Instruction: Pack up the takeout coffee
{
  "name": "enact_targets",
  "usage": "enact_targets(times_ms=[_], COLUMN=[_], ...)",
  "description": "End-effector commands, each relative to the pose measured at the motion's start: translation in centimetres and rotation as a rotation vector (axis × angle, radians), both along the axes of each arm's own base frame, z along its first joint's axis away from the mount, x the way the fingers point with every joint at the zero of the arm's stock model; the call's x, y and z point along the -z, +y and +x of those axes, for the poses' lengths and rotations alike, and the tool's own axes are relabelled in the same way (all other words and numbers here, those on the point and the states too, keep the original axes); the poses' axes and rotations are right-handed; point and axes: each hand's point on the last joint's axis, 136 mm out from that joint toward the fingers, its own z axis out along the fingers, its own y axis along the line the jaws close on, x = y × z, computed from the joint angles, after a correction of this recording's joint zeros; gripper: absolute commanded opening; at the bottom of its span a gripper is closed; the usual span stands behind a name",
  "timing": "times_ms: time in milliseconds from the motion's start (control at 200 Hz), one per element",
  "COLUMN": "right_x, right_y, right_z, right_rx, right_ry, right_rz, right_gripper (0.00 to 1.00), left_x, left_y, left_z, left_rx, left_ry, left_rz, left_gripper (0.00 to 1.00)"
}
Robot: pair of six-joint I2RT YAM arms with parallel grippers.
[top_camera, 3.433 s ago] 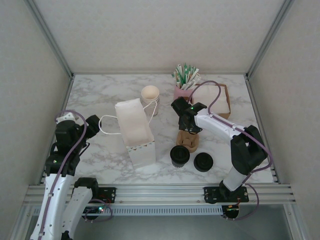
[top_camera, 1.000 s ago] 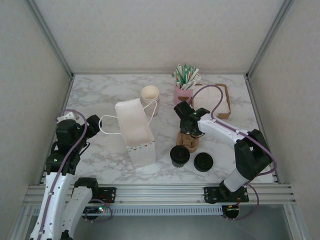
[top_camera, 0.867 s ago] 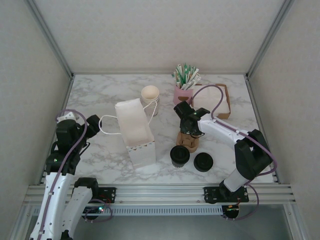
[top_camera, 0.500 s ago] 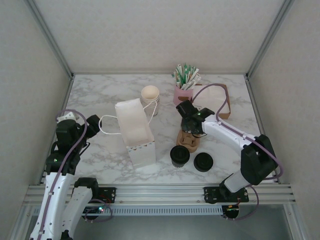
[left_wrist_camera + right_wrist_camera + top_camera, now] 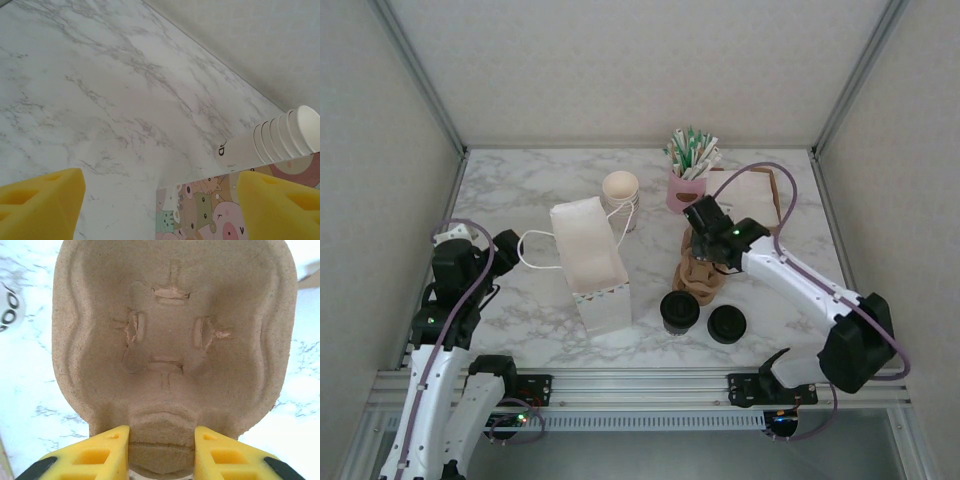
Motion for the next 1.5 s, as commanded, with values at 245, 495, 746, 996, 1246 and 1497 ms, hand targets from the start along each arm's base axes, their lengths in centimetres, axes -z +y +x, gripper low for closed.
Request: enact_targets(times_ms=[245, 495, 746, 996, 1246, 1497], right_x=[-11.2, -18.9, -25.5, -28.3, -28.9, -28.7], right_y=[0.9, 4.0, 8.9, 15.7, 21.1, 24.5], right_z=[0.1, -0.5, -1.8, -3.7, -5.6, -6.9], right_rx=[-0.163, -0.304, -0.425, -0.561, -0.654, -0.701], right_ry=[-0.22, -0.353, -0.49, -0.553, -0.571, -0.56], right_rz=[0.021, 0.017, 0.041, 0.077, 0.135, 0.178], right_gripper=[0.3, 0.31, 0.31, 0.3, 0.3, 0.3], left_x=[-0.7, 0.0, 1.6, 3.3, 6.8, 11.4], left_y=[0.8, 1.6, 2.2, 1.4, 0.0, -2.8], left_z=[-0.4, -0.5, -0.3, 0.0, -0.1, -0.9], left_rx=[-0.033, -0.068, -0.095, -0.084, -0.124, -0.088], left_ry=[-0.003, 0.034, 0.133, 0.205, 0.259, 0.324], left_rz=[0.028, 0.055, 0.08, 0.026, -0.133, -0.197], left_gripper=[0.79, 0.79, 0.77, 0.75, 0.68, 0.65])
